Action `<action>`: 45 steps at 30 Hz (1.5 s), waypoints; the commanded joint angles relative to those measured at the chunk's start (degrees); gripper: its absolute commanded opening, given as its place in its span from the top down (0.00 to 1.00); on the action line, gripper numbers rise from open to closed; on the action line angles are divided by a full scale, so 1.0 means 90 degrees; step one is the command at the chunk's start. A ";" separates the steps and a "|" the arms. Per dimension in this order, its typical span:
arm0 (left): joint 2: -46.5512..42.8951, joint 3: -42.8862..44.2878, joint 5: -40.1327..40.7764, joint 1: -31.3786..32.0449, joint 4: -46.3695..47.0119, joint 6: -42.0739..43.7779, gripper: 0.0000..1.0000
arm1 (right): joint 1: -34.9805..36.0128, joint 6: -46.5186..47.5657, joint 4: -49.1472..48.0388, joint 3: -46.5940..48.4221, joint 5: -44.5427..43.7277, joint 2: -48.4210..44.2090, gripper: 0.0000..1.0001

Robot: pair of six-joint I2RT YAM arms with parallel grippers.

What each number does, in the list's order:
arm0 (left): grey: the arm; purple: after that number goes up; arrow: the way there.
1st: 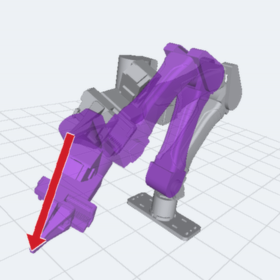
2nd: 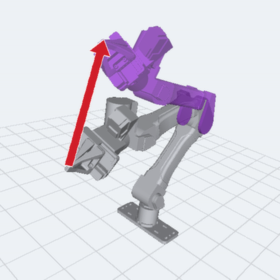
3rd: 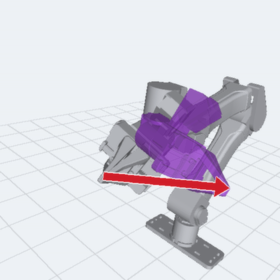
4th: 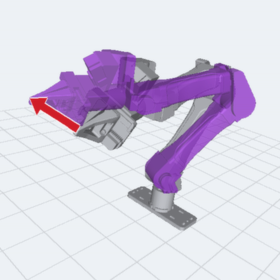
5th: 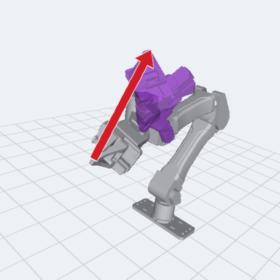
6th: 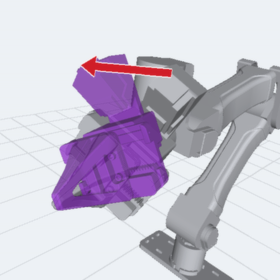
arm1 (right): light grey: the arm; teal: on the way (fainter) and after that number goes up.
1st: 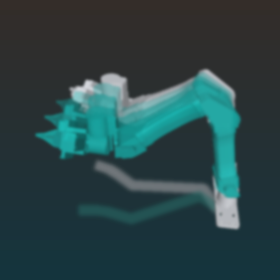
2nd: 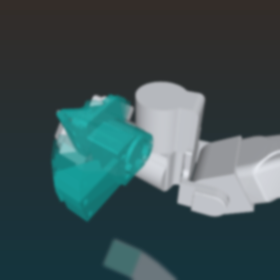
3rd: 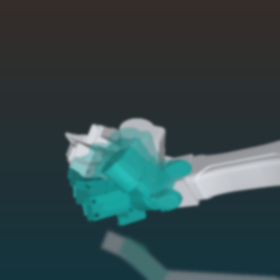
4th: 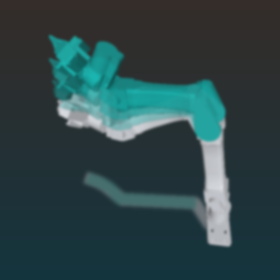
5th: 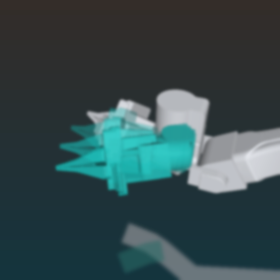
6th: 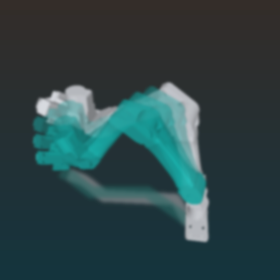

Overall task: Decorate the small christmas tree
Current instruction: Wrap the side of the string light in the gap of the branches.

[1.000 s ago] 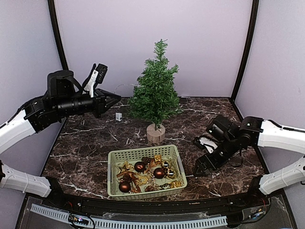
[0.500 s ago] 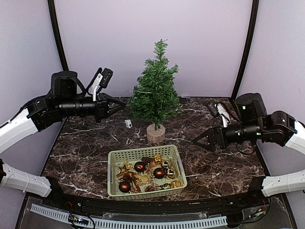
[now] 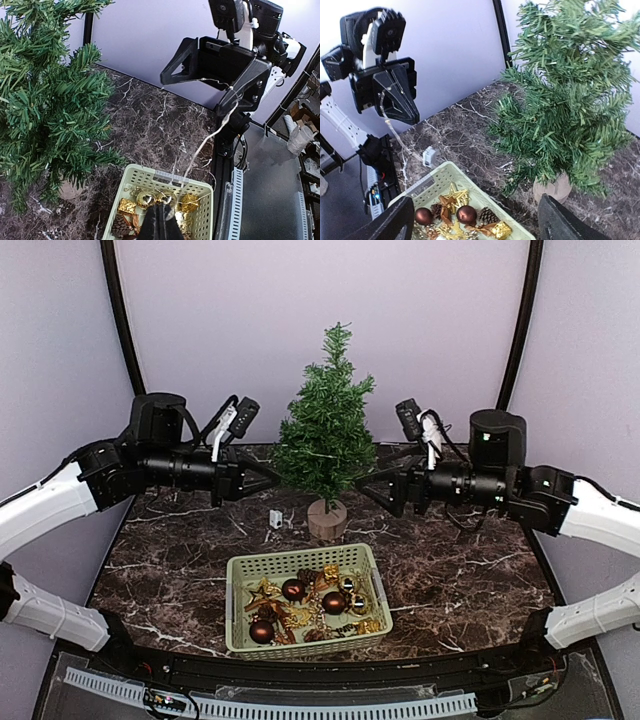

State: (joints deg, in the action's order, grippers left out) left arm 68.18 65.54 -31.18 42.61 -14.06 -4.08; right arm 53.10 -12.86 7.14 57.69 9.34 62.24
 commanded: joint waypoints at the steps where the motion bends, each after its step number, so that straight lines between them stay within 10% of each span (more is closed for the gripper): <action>1: 0.0036 0.0294 -0.0254 -0.0021 -0.0082 0.0068 1.00 | 0.0032 0.0887 -0.0763 0.0233 -0.0049 0.0459 0.19; 15: 0.0034 0.0300 -0.0238 -0.0020 -0.0059 -0.0063 1.00 | -0.0175 0.0913 -0.3604 -0.0768 -0.0533 0.0986 0.49; 26: -0.0010 0.0105 0.0517 -0.0030 0.0296 -0.0218 1.00 | -0.0254 0.0781 -0.3751 -0.0720 -0.0553 0.1129 1.00; 45: 0.1307 0.0266 0.1695 -0.0143 0.0904 -0.0158 1.00 | -0.0265 -0.0017 -0.1955 -0.1520 -0.1918 -0.0543 1.00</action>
State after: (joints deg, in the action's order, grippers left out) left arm 79.13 66.02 -18.15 41.93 -6.37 -6.66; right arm 50.94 -9.78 -12.91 46.11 -4.14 58.76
